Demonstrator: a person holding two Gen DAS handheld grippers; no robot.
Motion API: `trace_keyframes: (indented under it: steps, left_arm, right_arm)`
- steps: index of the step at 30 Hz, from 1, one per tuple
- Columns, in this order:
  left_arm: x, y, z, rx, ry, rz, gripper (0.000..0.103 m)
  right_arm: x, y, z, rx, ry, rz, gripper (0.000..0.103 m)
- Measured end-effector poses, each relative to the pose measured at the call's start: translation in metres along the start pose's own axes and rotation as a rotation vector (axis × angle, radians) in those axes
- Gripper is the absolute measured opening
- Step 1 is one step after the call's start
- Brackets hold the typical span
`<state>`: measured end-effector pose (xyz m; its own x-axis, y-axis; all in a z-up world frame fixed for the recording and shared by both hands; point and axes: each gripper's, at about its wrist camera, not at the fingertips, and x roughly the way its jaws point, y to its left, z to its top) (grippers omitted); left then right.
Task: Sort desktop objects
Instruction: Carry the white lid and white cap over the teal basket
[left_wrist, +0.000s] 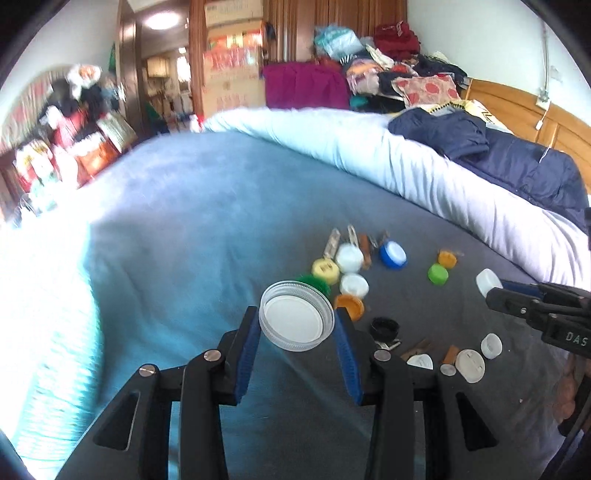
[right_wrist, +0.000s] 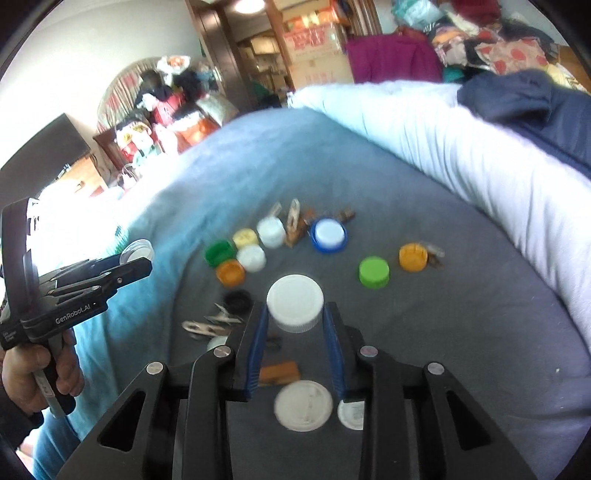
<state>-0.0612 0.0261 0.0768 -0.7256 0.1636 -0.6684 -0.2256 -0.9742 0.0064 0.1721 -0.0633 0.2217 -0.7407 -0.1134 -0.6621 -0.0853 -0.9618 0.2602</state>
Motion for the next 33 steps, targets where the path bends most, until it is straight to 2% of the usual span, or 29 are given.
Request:
trace_keyframes:
  steps: [7,18,33]
  left_arm:
    - [-0.058,0.015,0.019,-0.013,-0.091,0.085,0.041]
    - [-0.122,0.074,0.028,-0.089,-0.16,0.18,0.041]
    - [-0.162,0.17,0.011,-0.199,-0.162,0.296,0.041]
  right_arm:
    - [-0.029,0.042,0.021,-0.048,-0.049,0.037,0.029]
    - [-0.048,0.128,0.058,-0.15,-0.097,0.1,0.029]
    - [-0.04,0.253,0.111,-0.273,-0.111,0.204,0.029]
